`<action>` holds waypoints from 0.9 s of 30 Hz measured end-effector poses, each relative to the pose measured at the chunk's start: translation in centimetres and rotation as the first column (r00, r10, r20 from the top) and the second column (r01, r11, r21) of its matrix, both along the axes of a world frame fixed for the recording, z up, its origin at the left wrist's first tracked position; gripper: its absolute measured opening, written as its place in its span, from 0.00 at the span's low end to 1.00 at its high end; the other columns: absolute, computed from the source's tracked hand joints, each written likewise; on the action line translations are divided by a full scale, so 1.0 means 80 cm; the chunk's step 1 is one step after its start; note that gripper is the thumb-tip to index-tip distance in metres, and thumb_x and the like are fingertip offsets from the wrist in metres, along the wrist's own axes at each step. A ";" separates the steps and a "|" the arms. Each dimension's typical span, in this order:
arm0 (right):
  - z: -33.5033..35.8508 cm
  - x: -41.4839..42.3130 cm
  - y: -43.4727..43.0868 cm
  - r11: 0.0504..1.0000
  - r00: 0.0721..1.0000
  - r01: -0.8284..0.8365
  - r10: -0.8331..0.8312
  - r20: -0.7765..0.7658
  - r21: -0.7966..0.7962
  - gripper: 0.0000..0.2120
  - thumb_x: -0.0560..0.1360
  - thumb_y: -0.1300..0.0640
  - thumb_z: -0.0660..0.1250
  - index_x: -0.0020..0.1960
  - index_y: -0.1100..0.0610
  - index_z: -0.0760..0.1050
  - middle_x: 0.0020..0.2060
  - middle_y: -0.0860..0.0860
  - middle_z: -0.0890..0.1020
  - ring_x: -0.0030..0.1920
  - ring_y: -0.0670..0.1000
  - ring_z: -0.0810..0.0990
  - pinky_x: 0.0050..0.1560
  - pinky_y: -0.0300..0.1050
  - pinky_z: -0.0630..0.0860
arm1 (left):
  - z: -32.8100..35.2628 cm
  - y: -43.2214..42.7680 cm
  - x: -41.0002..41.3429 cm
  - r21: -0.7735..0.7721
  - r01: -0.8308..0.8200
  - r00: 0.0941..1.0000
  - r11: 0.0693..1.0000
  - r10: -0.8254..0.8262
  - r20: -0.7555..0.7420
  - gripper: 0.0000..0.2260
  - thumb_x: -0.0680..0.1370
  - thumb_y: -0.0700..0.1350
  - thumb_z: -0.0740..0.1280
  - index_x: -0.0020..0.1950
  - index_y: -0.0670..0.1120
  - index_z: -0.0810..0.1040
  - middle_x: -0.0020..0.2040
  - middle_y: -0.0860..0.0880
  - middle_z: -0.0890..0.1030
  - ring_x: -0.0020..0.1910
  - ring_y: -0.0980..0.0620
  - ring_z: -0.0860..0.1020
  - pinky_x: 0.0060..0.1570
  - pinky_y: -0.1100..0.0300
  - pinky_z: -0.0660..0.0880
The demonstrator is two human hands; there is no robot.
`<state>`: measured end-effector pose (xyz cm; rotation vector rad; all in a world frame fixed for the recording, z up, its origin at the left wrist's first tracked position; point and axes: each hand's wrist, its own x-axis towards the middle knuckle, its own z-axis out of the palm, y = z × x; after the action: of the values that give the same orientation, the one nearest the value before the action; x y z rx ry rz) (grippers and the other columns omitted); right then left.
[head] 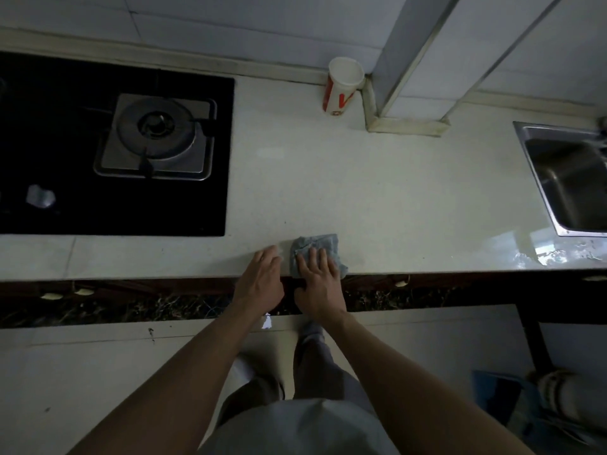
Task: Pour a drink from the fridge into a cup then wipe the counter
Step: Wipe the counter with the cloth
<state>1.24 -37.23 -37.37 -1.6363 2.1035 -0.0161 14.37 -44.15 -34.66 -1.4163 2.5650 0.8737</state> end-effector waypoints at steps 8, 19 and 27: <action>0.009 -0.028 -0.043 0.991 0.992 -0.118 0.121 -0.045 0.056 0.37 0.72 0.49 0.55 0.79 0.52 0.50 0.79 0.58 0.48 0.78 0.58 0.42 0.77 0.54 0.40 | 0.018 -0.036 -0.018 0.027 0.040 0.985 0.999 -0.044 0.169 0.12 0.78 0.38 0.61 0.60 0.40 0.76 0.61 0.43 0.76 0.61 0.45 0.73 0.57 0.54 0.73; 0.004 -0.125 -0.222 0.993 0.993 -0.114 0.115 -0.041 0.033 0.36 0.75 0.54 0.60 0.79 0.49 0.50 0.79 0.55 0.48 0.79 0.56 0.41 0.75 0.49 0.36 | -0.007 -0.131 -0.049 -0.088 0.006 0.998 0.996 -0.001 0.060 0.13 0.77 0.38 0.59 0.59 0.42 0.77 0.65 0.44 0.74 0.66 0.46 0.71 0.59 0.54 0.71; 0.002 -0.167 -0.392 0.993 0.993 -0.113 0.113 -0.013 0.029 0.35 0.75 0.53 0.60 0.79 0.50 0.50 0.79 0.54 0.47 0.78 0.56 0.41 0.77 0.51 0.38 | -0.011 -0.215 -0.106 -0.057 0.063 0.993 0.996 -0.057 0.106 0.27 0.79 0.42 0.58 0.79 0.48 0.58 0.81 0.48 0.49 0.79 0.47 0.50 0.77 0.53 0.51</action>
<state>-12.15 -68.56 -37.19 -1.7408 2.0096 0.0629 5.90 -61.35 -35.52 -1.3541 2.5618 0.7001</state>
